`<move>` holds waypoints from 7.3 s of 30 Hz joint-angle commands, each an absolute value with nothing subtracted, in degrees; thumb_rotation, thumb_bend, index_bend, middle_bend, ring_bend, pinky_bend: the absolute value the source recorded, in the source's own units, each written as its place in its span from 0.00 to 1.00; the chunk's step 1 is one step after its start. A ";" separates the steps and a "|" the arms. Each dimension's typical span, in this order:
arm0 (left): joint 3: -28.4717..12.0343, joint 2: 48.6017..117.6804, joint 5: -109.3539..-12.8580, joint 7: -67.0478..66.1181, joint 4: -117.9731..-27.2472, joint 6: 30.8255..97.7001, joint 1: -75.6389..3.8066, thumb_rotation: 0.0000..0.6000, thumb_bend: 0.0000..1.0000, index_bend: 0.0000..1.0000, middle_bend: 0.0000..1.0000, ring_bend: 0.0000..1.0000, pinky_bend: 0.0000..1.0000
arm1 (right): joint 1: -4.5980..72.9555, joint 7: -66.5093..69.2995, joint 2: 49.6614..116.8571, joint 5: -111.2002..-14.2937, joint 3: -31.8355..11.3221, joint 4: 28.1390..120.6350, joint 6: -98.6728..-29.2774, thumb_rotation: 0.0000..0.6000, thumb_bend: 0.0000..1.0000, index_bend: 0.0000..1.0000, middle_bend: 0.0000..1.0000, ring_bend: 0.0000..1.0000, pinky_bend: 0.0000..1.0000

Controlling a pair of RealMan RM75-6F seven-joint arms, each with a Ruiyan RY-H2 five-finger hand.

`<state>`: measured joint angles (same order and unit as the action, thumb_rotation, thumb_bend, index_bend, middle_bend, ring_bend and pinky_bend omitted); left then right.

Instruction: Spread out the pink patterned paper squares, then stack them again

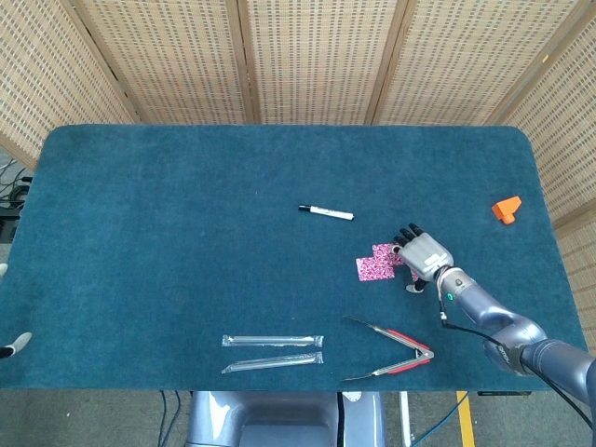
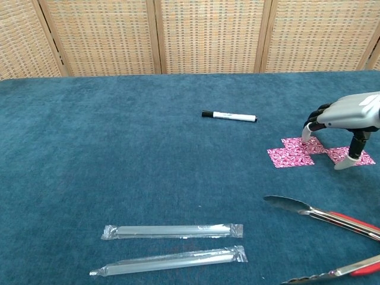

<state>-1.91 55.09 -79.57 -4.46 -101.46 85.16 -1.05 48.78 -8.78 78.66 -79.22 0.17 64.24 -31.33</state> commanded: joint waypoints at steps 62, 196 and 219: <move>-1.88 55.43 -79.22 -4.98 -101.53 84.79 -0.79 1.00 0.04 0.03 0.00 0.00 0.00 | 49.98 -10.45 78.28 -79.93 0.44 64.90 -31.64 0.74 0.26 0.20 0.15 0.00 0.00; -1.65 54.61 -80.22 -1.51 -99.67 86.25 0.92 1.00 0.04 0.03 0.00 0.00 0.00 | 46.18 -11.64 88.39 -72.08 -3.12 63.31 -38.37 1.00 0.26 0.37 0.19 0.00 0.00; -1.67 54.78 -80.03 -1.16 -99.14 86.05 1.02 1.00 0.04 0.03 0.00 0.00 0.00 | 46.82 -13.13 88.26 -70.72 -3.75 63.35 -37.33 1.00 0.31 0.38 0.19 0.00 0.00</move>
